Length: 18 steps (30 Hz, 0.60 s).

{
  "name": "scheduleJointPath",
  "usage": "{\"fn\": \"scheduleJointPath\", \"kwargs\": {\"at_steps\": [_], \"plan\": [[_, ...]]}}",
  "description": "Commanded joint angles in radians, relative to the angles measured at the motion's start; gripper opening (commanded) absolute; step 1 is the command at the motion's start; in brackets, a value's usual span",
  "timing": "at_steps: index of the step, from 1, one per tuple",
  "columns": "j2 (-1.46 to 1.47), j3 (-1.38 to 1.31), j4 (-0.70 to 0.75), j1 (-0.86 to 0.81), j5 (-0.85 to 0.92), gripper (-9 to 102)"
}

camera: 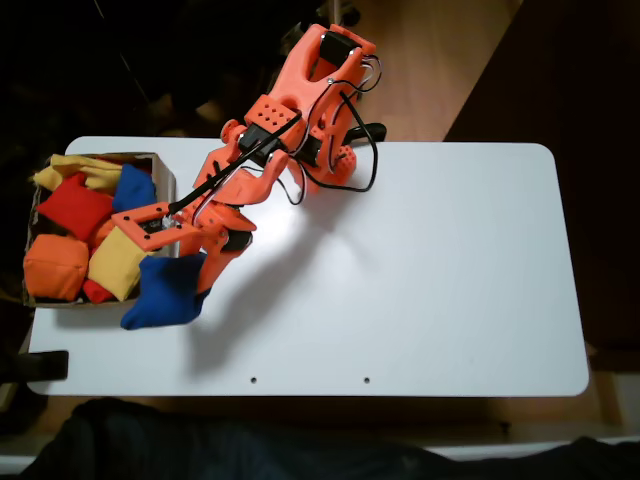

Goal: Grasp a bag and put it in the box.

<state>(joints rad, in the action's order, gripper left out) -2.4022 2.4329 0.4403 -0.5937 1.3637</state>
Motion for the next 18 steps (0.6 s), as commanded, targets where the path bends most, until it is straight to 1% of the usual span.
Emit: {"fn": "scheduleJointPath", "kwargs": {"at_steps": [1,9,18], "plan": [[-0.057,-0.153,0.071,-0.018,-0.012,1],[-0.028,-0.291,0.249,-0.025,-0.043,1],[0.017,-0.408,0.376,-0.041,-0.066,1]]}}
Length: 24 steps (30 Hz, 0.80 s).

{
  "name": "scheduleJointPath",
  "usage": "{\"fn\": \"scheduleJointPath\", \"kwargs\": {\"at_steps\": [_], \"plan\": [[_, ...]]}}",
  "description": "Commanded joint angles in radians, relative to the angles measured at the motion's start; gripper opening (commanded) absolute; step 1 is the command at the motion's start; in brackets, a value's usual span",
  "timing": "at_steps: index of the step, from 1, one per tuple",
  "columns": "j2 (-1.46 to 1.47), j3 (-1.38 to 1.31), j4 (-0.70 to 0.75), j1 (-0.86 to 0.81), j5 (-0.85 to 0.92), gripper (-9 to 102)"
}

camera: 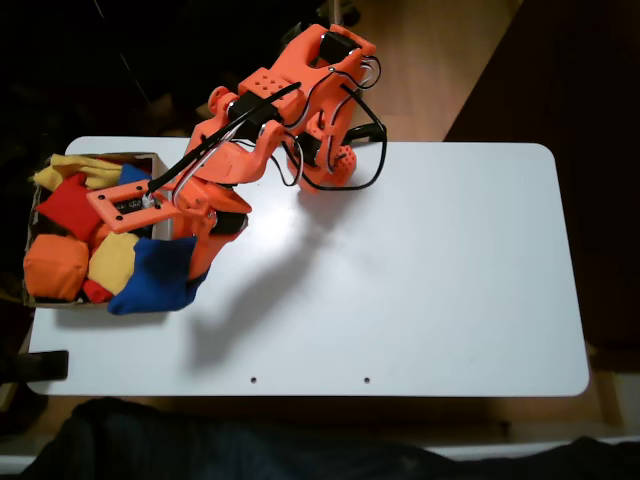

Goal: Grasp a bag and put it in the box.

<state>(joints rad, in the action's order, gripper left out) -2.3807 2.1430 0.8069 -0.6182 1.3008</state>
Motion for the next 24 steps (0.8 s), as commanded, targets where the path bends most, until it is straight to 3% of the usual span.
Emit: {"fn": "scheduleJointPath", "kwargs": {"at_steps": [1,24], "plan": [[0.002,-0.132,0.021,-0.020,-0.005,1],[0.249,-0.540,0.359,-0.127,-0.034,1]]}}
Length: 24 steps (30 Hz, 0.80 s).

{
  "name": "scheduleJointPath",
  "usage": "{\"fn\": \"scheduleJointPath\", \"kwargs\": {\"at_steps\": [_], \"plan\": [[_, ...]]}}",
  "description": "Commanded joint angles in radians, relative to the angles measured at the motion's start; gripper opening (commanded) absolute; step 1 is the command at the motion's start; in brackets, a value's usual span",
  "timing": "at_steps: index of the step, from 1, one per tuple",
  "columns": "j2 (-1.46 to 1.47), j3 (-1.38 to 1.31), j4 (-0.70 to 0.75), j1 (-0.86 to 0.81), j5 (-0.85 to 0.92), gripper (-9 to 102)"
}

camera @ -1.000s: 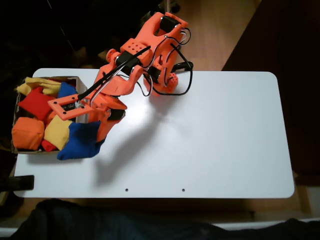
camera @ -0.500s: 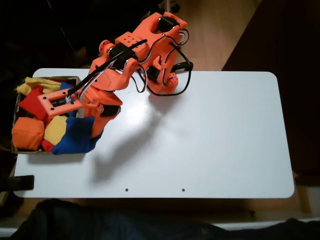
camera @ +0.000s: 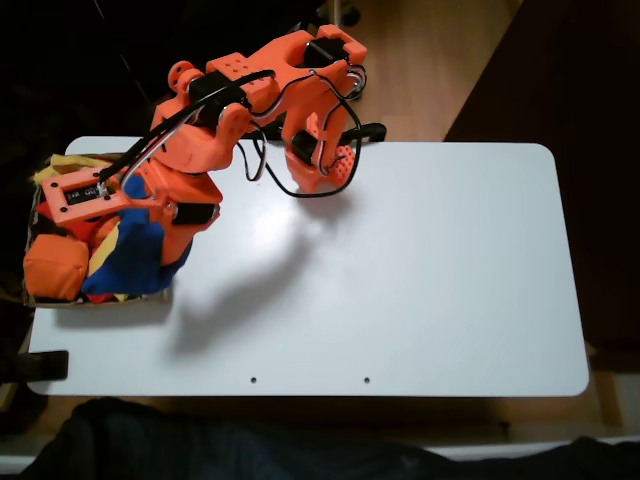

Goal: Grasp a bag and put it in the box.

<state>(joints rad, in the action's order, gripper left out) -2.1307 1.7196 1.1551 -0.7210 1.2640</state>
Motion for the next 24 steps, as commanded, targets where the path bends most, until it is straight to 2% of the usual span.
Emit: {"fn": "scheduleJointPath", "kwargs": {"at_steps": [1,24], "plan": [[0.009,-0.132,0.018,-0.031,0.003,1],[0.267,-0.364,0.034,-0.207,0.003,1]]}}
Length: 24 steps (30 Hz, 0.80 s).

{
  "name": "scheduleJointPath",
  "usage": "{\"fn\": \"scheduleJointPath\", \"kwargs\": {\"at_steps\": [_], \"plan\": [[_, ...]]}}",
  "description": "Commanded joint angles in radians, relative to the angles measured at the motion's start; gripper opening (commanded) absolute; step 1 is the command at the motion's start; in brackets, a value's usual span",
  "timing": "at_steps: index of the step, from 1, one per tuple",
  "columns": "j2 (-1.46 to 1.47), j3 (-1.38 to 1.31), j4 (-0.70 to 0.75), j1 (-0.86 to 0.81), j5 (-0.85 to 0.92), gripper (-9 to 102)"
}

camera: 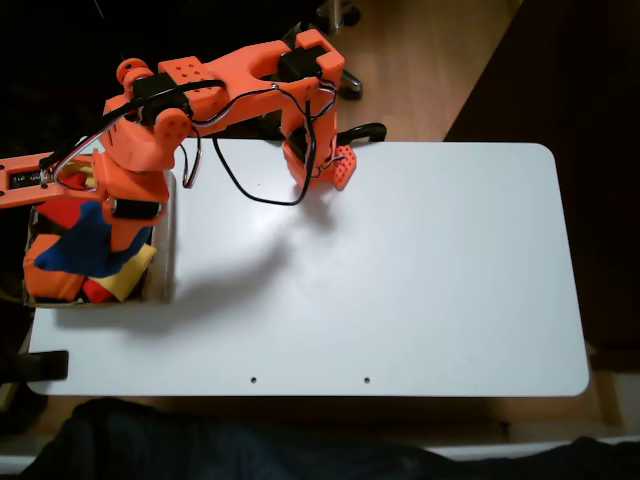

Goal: Grasp a bag and put it in the box.

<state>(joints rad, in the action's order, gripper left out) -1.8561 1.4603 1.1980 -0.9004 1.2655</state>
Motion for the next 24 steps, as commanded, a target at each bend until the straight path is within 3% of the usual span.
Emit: {"fn": "scheduleJointPath", "kwargs": {"at_steps": [1,24], "plan": [[0.003,-0.114,-0.009,-0.035,0.005,1],[0.224,-0.285,-0.020,-0.196,0.017,1]]}}
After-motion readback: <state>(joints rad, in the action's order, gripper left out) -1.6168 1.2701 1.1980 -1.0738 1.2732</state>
